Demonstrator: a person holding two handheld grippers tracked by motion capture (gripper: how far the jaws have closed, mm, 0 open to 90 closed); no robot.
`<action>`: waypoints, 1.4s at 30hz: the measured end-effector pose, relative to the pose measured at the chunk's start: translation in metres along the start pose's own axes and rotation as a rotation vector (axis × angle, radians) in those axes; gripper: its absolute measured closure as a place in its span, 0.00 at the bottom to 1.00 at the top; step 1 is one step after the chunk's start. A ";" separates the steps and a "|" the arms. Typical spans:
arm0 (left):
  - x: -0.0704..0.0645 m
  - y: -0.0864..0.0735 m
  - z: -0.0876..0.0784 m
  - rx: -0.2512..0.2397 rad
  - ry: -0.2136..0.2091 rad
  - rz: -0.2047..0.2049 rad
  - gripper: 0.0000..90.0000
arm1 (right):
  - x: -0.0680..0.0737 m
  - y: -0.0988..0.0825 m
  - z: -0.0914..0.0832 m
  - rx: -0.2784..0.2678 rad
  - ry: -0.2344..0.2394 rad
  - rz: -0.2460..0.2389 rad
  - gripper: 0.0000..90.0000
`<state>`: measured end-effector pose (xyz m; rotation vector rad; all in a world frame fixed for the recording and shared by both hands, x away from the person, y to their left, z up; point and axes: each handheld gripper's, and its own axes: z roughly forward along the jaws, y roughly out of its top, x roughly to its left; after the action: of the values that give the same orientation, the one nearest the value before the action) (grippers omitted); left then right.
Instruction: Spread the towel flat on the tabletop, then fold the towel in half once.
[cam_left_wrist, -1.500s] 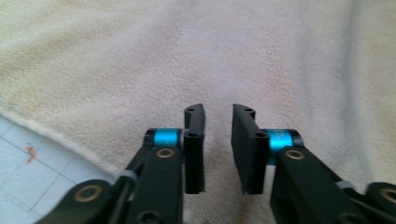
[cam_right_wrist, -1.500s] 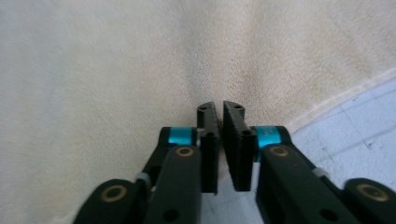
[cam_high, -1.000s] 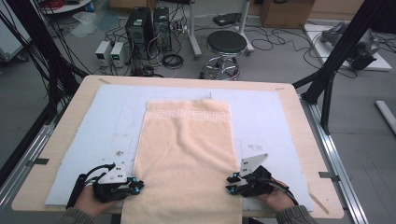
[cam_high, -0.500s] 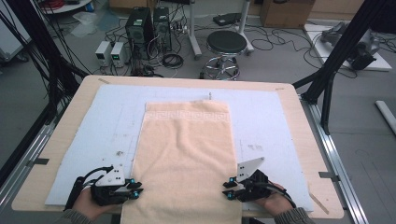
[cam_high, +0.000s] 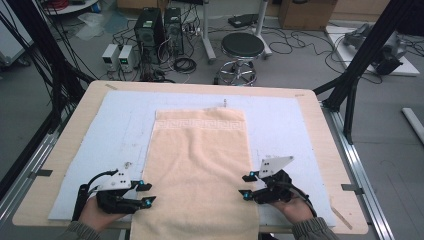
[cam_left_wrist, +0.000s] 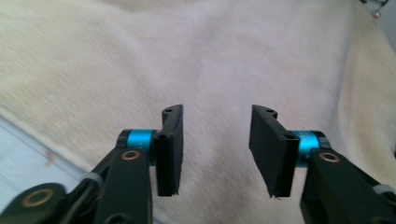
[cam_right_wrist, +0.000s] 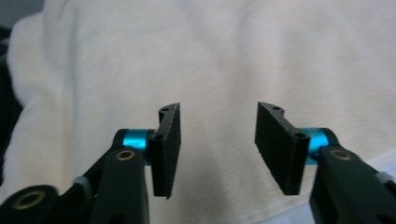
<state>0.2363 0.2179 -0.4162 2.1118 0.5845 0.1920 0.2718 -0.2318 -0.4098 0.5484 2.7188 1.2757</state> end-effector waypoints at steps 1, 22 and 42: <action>0.001 0.003 0.000 -0.015 0.010 -0.011 0.54 | -0.004 0.002 -0.002 -0.015 -0.018 0.009 0.47; 0.041 0.045 -0.008 -0.093 0.137 -0.078 0.35 | -0.053 0.045 -0.009 -0.091 -0.175 0.083 0.23; 0.063 0.056 -0.015 -0.114 0.201 -0.123 0.35 | -0.062 0.060 -0.009 -0.083 -0.176 0.061 0.22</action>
<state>0.3052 0.2330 -0.3672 1.9524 0.8018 0.3626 0.3445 -0.2255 -0.3626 0.7035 2.5127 1.2817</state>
